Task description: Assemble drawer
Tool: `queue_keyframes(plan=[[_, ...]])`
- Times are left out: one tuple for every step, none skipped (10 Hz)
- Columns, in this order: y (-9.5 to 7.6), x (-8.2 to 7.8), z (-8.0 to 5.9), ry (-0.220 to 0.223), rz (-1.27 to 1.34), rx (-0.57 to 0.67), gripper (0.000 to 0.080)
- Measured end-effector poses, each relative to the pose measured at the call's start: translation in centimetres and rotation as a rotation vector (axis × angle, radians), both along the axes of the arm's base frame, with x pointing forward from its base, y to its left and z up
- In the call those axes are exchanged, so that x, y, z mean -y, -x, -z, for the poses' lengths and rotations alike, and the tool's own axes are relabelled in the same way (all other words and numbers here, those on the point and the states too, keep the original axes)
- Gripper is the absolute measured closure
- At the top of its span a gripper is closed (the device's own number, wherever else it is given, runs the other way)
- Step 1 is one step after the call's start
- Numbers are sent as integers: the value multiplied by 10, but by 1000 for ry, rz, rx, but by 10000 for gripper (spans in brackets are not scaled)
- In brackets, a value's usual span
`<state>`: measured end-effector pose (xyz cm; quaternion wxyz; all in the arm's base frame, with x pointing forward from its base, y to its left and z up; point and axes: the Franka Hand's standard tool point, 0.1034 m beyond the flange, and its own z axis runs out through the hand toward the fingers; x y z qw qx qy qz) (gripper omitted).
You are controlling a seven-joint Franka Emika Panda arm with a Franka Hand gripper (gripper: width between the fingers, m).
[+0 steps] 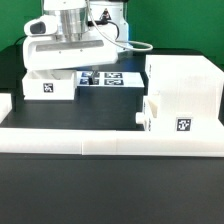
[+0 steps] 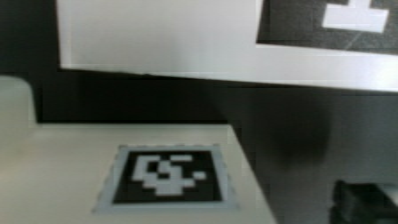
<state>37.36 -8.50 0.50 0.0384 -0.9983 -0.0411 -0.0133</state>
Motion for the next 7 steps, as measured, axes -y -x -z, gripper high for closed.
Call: queue_keyframes(plan=[[0, 0, 0, 0, 0, 0, 330], [0, 0, 0, 0, 0, 0, 532], [0, 0, 0, 0, 0, 0, 667], [0, 0, 0, 0, 0, 0, 667], [-1, 0, -1, 1, 0, 3, 754], [-1, 1, -1, 2, 0, 3, 754], [-1, 1, -1, 2, 0, 4, 754]])
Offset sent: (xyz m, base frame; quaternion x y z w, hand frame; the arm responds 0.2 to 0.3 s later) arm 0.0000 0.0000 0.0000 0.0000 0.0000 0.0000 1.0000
